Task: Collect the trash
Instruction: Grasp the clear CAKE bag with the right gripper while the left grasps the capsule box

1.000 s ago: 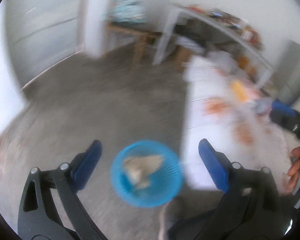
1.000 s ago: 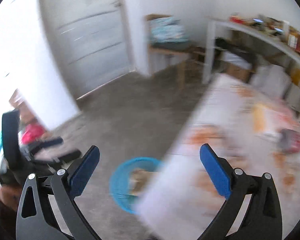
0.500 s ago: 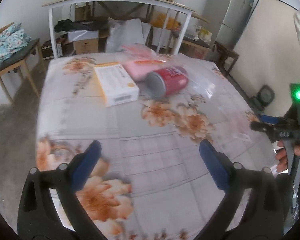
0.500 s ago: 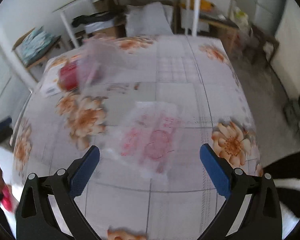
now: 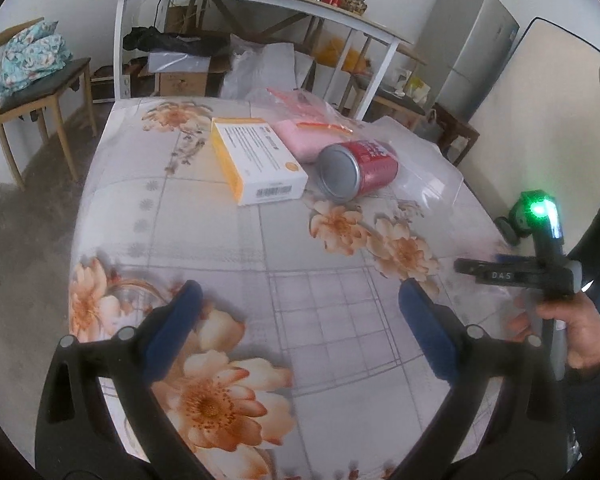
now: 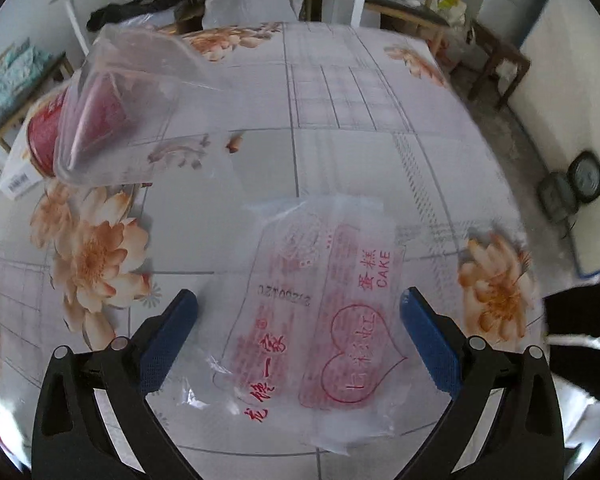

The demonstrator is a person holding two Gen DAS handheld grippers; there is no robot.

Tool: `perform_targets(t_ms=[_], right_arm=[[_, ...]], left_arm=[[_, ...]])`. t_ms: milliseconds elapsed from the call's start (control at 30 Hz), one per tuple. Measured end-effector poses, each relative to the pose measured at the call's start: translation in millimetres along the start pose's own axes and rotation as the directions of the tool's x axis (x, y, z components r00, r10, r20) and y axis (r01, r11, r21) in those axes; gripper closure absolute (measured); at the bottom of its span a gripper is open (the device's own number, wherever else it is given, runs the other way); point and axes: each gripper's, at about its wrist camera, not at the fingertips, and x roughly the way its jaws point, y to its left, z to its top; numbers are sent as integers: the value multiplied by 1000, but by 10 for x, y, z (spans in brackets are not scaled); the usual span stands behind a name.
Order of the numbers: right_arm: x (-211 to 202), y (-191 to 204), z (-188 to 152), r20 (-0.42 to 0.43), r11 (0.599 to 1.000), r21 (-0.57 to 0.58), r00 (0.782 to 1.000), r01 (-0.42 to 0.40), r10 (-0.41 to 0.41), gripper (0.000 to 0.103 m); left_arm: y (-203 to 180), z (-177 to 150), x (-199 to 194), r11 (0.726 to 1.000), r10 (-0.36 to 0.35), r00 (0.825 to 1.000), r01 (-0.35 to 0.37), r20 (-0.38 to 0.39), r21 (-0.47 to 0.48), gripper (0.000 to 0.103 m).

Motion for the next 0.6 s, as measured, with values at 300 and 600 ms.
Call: perform_targets(t_ms=[300, 600], right_arm=[[-1, -3, 15, 2, 996, -71, 999, -50, 50, 24], [-90, -3, 17, 50, 995, -78, 996, -64, 68, 76]], left_arm=[[-20, -7, 84, 1000, -10, 1000, 10, 1, -2, 8], [-102, 52, 233, 999, 39, 999, -39, -28, 30, 8]])
